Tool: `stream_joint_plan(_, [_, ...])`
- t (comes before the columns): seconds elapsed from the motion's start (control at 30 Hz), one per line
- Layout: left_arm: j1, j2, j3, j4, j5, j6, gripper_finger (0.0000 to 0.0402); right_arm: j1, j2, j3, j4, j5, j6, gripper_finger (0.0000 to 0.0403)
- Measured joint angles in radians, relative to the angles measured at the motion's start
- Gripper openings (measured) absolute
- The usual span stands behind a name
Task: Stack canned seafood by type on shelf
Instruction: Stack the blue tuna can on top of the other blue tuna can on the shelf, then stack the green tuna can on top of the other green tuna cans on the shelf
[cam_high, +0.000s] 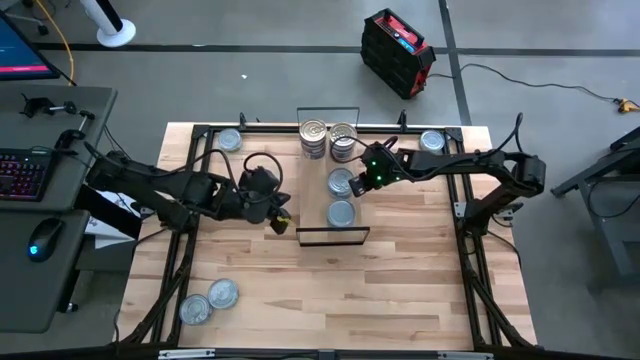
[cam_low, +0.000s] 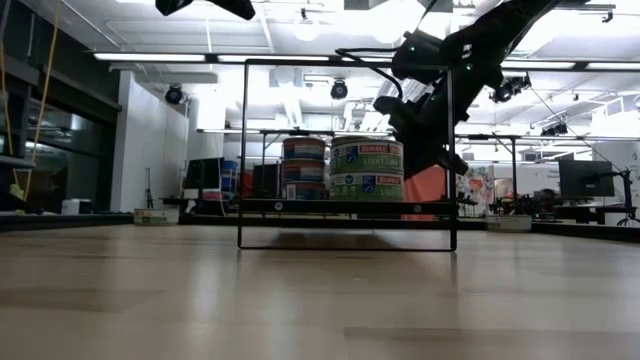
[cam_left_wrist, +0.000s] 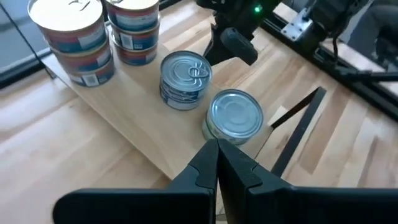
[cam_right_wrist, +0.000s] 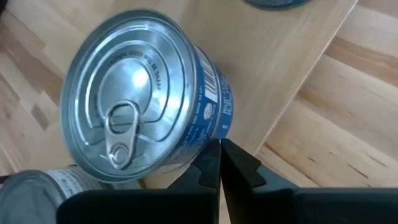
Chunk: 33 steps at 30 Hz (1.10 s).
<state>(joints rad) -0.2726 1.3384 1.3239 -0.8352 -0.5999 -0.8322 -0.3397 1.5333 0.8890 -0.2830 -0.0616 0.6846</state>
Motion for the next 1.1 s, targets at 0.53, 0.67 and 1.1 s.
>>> stream_joint_plan(0.53, [-0.038, -0.158, 0.000, -0.274, 0.034, 0.135, 0.0000, 0.007, 0.048, 0.000, 0.119, 0.015, 0.145, 0.0000])
stream_joint_plan(0.67, [-0.106, -0.219, -0.016, -0.376, 0.032, 0.157, 0.0000, 0.013, -0.042, 0.000, 0.067, 0.096, 0.150, 0.0000])
stream_joint_plan(1.1, [-0.539, -0.276, -0.636, 0.237, 0.286, -0.144, 0.0000, 0.541, -0.266, 0.001, -0.177, 0.429, 0.582, 0.0000])
